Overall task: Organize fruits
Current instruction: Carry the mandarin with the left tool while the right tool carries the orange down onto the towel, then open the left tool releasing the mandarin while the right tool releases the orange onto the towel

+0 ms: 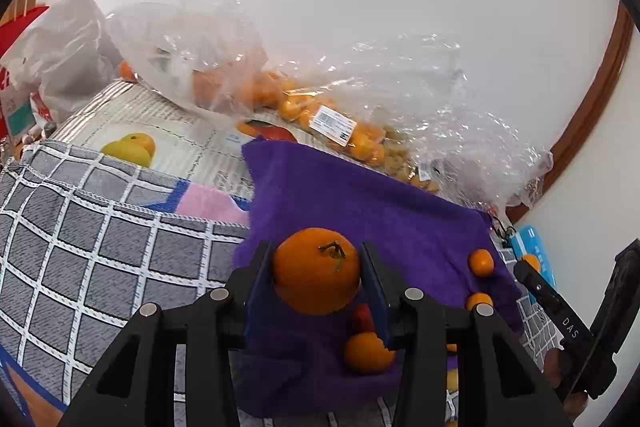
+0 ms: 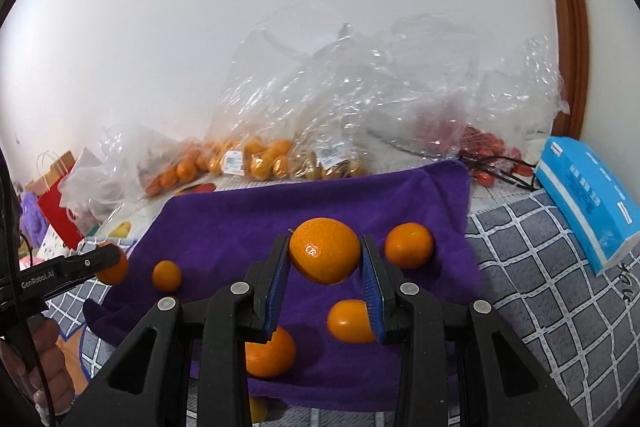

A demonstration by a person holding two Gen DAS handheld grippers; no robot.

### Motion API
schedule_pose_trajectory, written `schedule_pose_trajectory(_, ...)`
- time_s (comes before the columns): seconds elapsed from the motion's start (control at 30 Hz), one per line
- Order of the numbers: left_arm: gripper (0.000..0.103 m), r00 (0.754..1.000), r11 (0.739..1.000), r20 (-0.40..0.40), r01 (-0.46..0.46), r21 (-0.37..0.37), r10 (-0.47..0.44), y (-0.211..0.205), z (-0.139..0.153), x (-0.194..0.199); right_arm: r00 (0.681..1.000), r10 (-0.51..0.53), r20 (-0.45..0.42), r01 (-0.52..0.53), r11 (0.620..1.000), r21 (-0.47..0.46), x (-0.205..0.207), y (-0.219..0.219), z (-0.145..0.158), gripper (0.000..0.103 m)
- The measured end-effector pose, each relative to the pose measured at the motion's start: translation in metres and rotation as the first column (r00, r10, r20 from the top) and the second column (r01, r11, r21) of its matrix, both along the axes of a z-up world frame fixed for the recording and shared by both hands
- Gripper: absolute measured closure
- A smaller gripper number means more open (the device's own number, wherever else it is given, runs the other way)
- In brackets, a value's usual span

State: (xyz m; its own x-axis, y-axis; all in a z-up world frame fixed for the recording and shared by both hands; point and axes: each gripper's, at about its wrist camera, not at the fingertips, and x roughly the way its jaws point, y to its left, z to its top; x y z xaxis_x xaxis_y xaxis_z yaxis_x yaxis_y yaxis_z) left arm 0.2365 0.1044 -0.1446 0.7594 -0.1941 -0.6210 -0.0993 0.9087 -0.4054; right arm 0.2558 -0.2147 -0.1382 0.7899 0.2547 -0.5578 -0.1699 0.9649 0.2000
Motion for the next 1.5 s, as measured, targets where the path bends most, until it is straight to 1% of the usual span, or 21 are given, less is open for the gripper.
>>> schedule_pose_trajectory(0.17,0.062,1.0,1.0,-0.003,0.01,-0.006,-0.01,-0.001,-0.005,0.003,0.999,-0.015,-0.029,0.015,1.0,0.015,0.006,-0.004,-0.007,0.068)
schedule_pose_trajectory(0.27,0.062,0.999,0.999,-0.012,0.038,-0.018,-0.039,-0.006,-0.008,0.004,0.999,0.011,-0.041,-0.011,1.0,0.009,0.008,0.002,-0.013,0.068)
schedule_pose_trajectory(0.33,0.062,0.998,0.998,-0.012,0.059,-0.035,-0.059,-0.01,-0.01,0.005,0.997,0.053,-0.063,-0.051,0.998,0.025,0.009,0.009,-0.018,0.068)
schedule_pose_trajectory(0.37,0.062,0.998,0.998,-0.011,0.061,-0.029,-0.061,-0.013,-0.011,0.005,0.995,0.071,-0.073,-0.069,0.997,0.027,0.009,0.012,-0.02,0.068)
schedule_pose_trajectory(0.47,0.062,0.999,0.999,-0.023,0.05,-0.003,-0.05,-0.017,-0.015,0.005,0.991,0.098,-0.088,-0.099,0.995,-0.006,0.008,0.024,-0.027,0.068)
schedule_pose_trajectory(0.53,0.062,0.999,0.999,-0.033,0.042,-0.014,-0.042,-0.016,-0.016,0.005,0.989,0.113,-0.097,-0.115,0.993,-0.025,0.007,0.03,-0.03,0.068)
schedule_pose_trajectory(0.6,0.062,0.999,0.999,-0.038,0.034,-0.037,-0.036,-0.013,-0.019,0.005,0.988,0.118,-0.104,-0.121,0.992,-0.023,0.007,0.032,-0.032,0.068)
schedule_pose_trajectory(0.67,0.062,0.999,0.999,-0.047,0.022,-0.029,-0.024,-0.012,-0.02,0.006,0.987,0.117,-0.112,-0.12,0.993,-0.021,0.006,0.033,-0.035,0.068)
schedule_pose_trajectory(0.77,0.062,0.999,0.999,-0.044,0.018,-0.03,-0.019,-0.011,-0.021,0.005,0.987,0.114,-0.117,-0.12,0.992,-0.043,0.006,0.037,-0.037,0.068)
schedule_pose_trajectory(0.83,0.062,0.999,1.0,-0.042,0.014,-0.011,-0.014,-0.013,-0.022,0.006,0.988,0.11,-0.112,-0.117,0.992,-0.055,0.005,0.038,-0.038,0.068)
schedule_pose_trajectory(0.97,0.063,1.0,0.999,-0.021,0.013,0.042,-0.012,-0.019,-0.019,0.004,0.988,0.106,-0.114,-0.114,0.991,-0.067,0.005,0.038,-0.039,0.068)
schedule_pose_trajectory(1.07,0.063,1.0,0.999,-0.022,0.021,0.045,-0.02,-0.02,-0.018,0.004,0.987,0.11,-0.113,-0.118,0.991,-0.065,0.004,0.037,-0.04,0.068)
schedule_pose_trajectory(1.17,0.063,1.0,0.999,-0.021,0.023,0.027,-0.023,-0.019,-0.018,0.004,0.988,0.11,-0.113,-0.117,0.991,-0.06,0.004,0.036,-0.04,0.068)
schedule_pose_trajectory(1.27,0.062,1.0,0.999,0.01,0.027,0.017,-0.027,-0.019,-0.013,0.0,0.989,0.104,-0.108,-0.11,0.992,-0.054,0.003,0.035,-0.039,0.068)
schedule_pose_trajectory(1.33,0.062,0.999,0.999,0.041,0.028,0.029,-0.029,-0.021,-0.008,-0.004,0.99,0.098,-0.101,-0.104,0.993,-0.054,0.002,0.033,-0.038,0.067)
schedule_pose_trajectory(1.37,0.061,0.998,0.999,0.056,0.029,0.039,-0.031,-0.023,-0.005,-0.007,0.991,0.097,-0.098,-0.102,0.993,-0.054,0.001,0.033,-0.038,0.065)
schedule_pose_trajectory(1.4,0.058,0.998,0.999,0.062,0.031,0.044,-0.033,-0.025,-0.004,-0.007,0.991,0.095,-0.094,-0.101,0.993,-0.054,0.001,0.033,-0.037,0.062)
schedule_pose_trajectory(1.43,0.056,0.997,0.998,0.065,0.034,0.047,-0.037,-0.026,-0.004,-0.008,0.991,0.095,-0.092,-0.1,0.993,-0.054,0.001,0.033,-0.037,0.061)
schedule_pose_trajectory(1.5,0.056,0.997,0.998,0.061,0.043,0.042,-0.045,-0.028,-0.003,-0.008,0.992,0.088,-0.087,-0.093,0.994,-0.057,-0.002,0.033,-0.036,0.06)
